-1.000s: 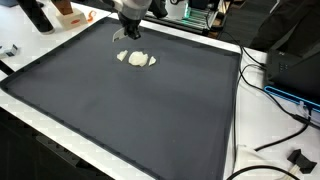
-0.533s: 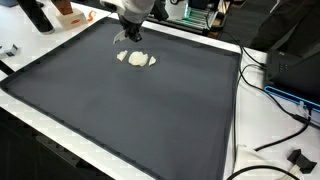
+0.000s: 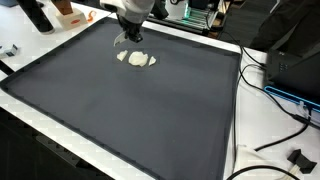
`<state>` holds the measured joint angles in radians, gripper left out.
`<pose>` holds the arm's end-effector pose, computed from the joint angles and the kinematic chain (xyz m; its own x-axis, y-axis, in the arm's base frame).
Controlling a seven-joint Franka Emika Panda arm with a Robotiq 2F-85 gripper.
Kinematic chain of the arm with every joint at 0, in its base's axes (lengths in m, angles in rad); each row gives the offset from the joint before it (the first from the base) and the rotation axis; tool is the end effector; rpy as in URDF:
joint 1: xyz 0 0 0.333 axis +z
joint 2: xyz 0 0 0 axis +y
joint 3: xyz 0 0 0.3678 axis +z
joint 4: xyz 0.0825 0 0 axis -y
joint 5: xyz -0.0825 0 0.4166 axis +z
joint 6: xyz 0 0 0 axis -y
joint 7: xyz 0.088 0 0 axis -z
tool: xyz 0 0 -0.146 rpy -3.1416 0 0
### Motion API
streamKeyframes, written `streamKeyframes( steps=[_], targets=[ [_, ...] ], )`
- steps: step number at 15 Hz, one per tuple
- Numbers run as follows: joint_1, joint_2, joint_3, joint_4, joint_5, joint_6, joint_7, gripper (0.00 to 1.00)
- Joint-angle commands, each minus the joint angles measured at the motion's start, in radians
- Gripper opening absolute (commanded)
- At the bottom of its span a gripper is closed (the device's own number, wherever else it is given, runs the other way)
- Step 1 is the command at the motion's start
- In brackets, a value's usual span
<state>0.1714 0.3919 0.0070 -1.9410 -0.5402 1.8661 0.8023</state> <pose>0.6000 0.0485 0.2551 0.9333 -0.3528 -0.0675 -0.2440 -0.7605 0.6018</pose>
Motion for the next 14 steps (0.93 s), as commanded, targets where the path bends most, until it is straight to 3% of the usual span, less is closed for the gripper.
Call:
streamKeyframes(
  steps=[1,14],
  targets=[
    [-0.004,-0.028,-0.002,-0.029,-0.001,0.050,-0.075,0.01],
    [-0.063,-0.194,0.006,-0.155,0.087,0.264,-0.476,0.01]
  ],
)
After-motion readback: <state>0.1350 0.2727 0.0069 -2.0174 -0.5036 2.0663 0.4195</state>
